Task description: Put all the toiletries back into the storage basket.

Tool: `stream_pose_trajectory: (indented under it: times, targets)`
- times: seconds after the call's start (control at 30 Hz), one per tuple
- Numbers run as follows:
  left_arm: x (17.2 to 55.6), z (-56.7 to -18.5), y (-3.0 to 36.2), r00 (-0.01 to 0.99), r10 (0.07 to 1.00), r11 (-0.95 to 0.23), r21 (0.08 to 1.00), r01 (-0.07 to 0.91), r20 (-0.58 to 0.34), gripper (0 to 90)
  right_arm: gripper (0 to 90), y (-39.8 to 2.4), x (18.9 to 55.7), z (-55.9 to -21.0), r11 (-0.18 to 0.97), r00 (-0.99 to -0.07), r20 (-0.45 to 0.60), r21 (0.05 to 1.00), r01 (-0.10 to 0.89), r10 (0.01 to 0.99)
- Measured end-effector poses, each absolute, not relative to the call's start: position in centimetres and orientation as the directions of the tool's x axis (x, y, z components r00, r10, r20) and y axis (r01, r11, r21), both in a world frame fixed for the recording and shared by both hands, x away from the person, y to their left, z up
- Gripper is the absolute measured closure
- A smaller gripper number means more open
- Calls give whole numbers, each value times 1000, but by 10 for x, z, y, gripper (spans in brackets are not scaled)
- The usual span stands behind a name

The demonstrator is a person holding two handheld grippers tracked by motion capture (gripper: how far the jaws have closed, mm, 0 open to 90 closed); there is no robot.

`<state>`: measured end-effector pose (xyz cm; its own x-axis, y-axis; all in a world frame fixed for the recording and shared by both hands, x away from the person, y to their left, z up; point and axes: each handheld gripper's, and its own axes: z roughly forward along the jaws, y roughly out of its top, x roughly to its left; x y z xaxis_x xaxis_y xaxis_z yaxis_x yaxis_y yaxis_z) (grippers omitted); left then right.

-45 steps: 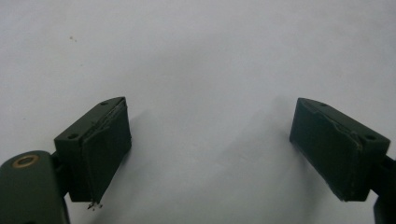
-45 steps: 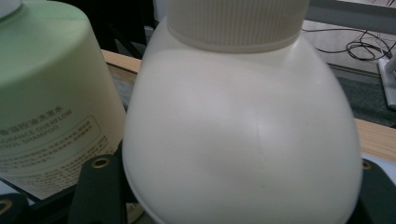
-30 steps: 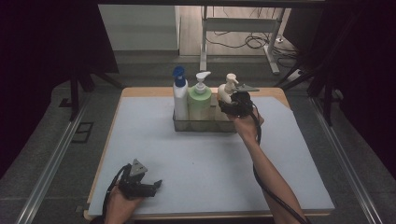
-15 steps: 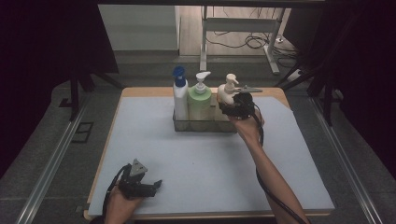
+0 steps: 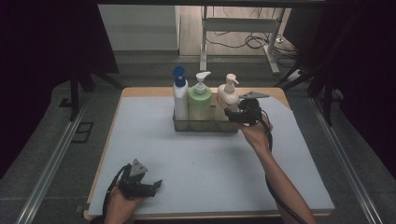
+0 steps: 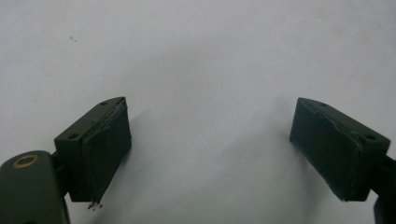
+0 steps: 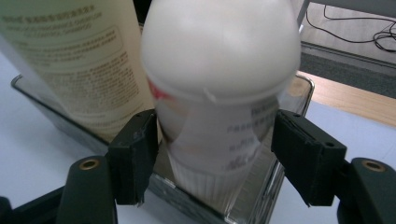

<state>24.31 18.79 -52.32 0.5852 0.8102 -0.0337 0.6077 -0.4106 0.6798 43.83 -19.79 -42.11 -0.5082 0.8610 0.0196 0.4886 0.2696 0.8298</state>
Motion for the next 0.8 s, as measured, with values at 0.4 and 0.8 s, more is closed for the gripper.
stream_pose_trajectory:
  times: [0.4,0.8]
  targets:
    - [243,-523,188,585,810,-411,680,607,-33,122,426,-220,423,-428,262,-518,54,816,516,853]
    - [243,-523,188,585,810,-411,680,607,-33,123,711,-240,432,-428,197,-465,95,817,541,880]
